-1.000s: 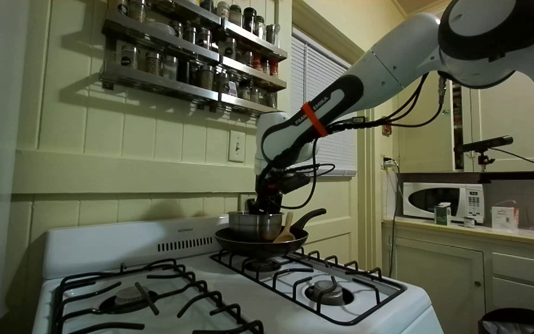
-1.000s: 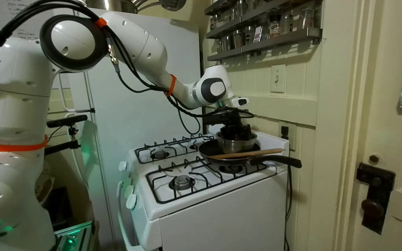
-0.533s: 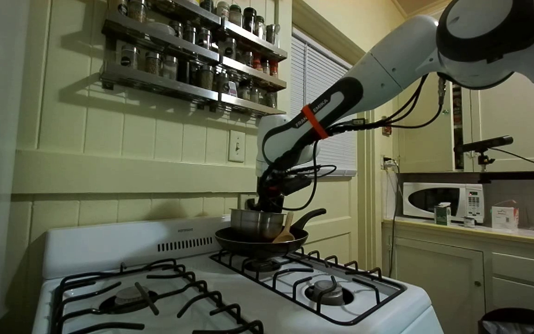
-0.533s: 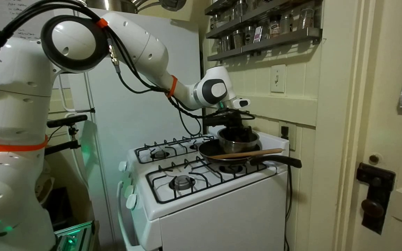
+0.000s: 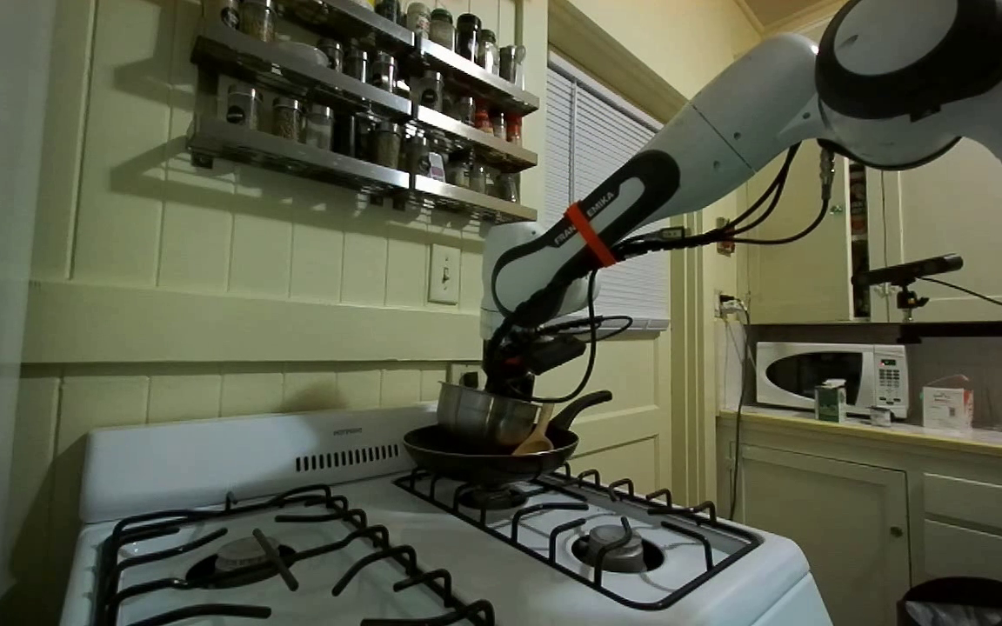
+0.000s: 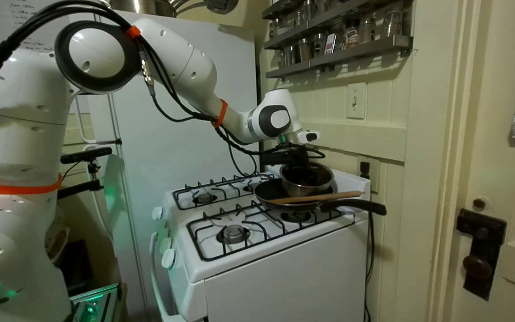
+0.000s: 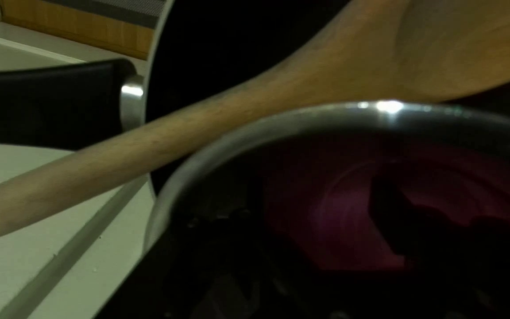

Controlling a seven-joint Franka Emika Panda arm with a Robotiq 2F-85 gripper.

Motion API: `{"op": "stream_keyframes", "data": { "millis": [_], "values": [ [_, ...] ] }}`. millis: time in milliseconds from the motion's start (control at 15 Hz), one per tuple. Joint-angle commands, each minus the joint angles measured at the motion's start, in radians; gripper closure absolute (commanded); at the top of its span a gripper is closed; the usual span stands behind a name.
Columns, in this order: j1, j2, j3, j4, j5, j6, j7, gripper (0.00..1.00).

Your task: Take the pink bowl out of the silver bowl

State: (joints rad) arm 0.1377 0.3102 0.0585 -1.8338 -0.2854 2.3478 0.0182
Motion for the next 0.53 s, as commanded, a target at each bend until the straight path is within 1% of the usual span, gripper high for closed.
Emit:
{"op": "stream_keyframes", "data": {
  "millis": [0, 67, 200, 333, 467],
  "values": [
    [0.004, 0.0, 0.009, -0.019, 0.029, -0.015, 0.008, 0.42],
    [0.005, 0.0, 0.01, -0.019, 0.031, -0.013, 0.008, 0.47],
    [0.004, -0.002, 0.015, -0.016, 0.039, -0.01, 0.003, 0.7],
    [0.003, -0.003, 0.022, -0.008, 0.054, -0.005, 0.002, 0.88],
    [0.001, -0.008, 0.031, 0.011, 0.085, -0.01, 0.003, 1.0]
  ]
}}
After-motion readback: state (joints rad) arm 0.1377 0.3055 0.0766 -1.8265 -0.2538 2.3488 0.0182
